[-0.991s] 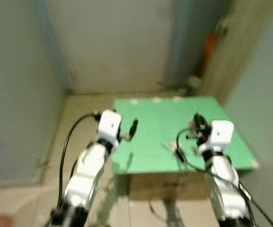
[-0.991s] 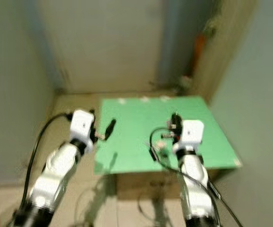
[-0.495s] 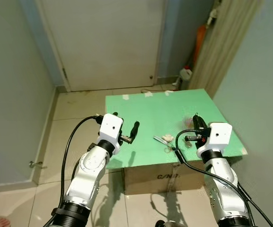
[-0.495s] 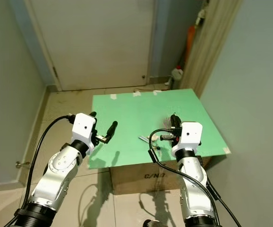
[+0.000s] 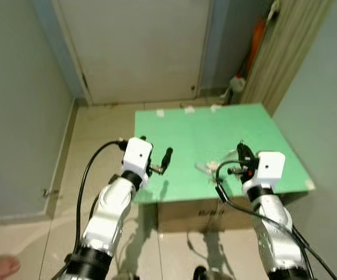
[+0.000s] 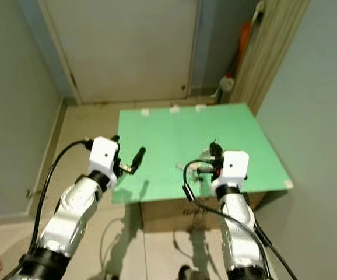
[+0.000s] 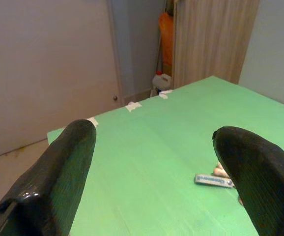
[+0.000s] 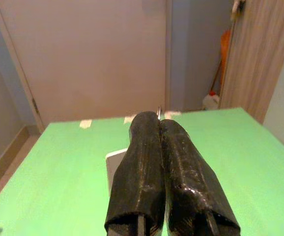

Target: Hang keys on a hook

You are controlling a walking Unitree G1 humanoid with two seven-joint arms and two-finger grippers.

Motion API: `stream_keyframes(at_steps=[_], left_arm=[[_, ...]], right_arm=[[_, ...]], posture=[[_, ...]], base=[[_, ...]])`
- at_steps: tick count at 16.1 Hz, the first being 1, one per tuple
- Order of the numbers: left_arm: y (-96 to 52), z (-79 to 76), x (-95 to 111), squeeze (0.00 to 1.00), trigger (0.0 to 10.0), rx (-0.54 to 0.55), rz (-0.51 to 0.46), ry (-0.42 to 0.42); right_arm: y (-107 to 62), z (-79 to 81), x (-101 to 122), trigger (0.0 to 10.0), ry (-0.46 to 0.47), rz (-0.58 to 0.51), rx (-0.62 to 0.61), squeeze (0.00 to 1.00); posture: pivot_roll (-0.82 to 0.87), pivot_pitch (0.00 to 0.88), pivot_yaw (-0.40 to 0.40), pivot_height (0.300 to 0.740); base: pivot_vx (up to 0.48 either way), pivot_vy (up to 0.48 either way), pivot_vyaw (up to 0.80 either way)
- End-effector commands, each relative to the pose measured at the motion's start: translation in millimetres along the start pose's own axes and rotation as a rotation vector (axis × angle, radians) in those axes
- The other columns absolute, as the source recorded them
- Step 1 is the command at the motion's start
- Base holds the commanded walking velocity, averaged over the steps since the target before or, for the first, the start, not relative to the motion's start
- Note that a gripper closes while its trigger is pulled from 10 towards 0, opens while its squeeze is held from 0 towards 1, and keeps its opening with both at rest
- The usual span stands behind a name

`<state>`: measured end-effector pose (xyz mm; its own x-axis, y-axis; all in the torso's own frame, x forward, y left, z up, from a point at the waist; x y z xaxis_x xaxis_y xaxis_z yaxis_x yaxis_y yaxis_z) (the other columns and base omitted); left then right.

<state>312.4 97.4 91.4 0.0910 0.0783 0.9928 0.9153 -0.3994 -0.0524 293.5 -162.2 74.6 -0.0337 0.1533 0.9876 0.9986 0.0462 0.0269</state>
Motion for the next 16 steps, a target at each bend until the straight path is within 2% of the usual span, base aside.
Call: stream_keyframes(at_steps=[1,5,12,16], left_arm=[[0.5,-0.4,-3,0.00,10.0,-0.003,0.007,-0.001],[1.9,-0.1,-3,0.00,10.0,-0.004,0.007,-0.001],[2.6,-1.3,-6,0.00,10.0,-0.007,0.009,-0.005],[3.6,-1.3,-6,0.00,10.0,-0.013,0.009,0.000]], right_arm=[[0.0,-1.9,0,0.0,0.006,-0.002,-0.008,0.00],[-0.2,-1.3,-1,0.0,0.008,0.000,-0.008,0.00],[-3.3,-3.5,-6,0.0,-0.006,0.014,-0.019,0.00],[-3.0,-2.2,-10,0.0,-0.003,0.041,-0.010,0.00]], posture=[[-0.06,0.005,0.007,0.740],[-0.07,0.008,0.011,0.740],[-0.07,0.011,0.013,0.740],[-0.08,0.012,0.014,0.740]], base=[[-0.262,0.000,0.00],[-0.263,0.000,0.00],[0.000,0.000,0.00],[0.000,0.000,-0.67]])
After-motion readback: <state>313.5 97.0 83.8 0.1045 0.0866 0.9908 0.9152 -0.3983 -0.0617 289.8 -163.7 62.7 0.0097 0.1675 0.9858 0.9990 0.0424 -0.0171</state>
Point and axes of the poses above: a point about 5 cm out from each wrist's last joint towards the gripper, its own y axis pointing out of the wrist towards the gripper, its own x axis along the axis of the wrist's last joint, z = x × y, the point moved 2 cm from there along y, pointing out of the wrist towards the gripper, and after that the axes turned 12 degrees about -y, right-handed, at the moved point
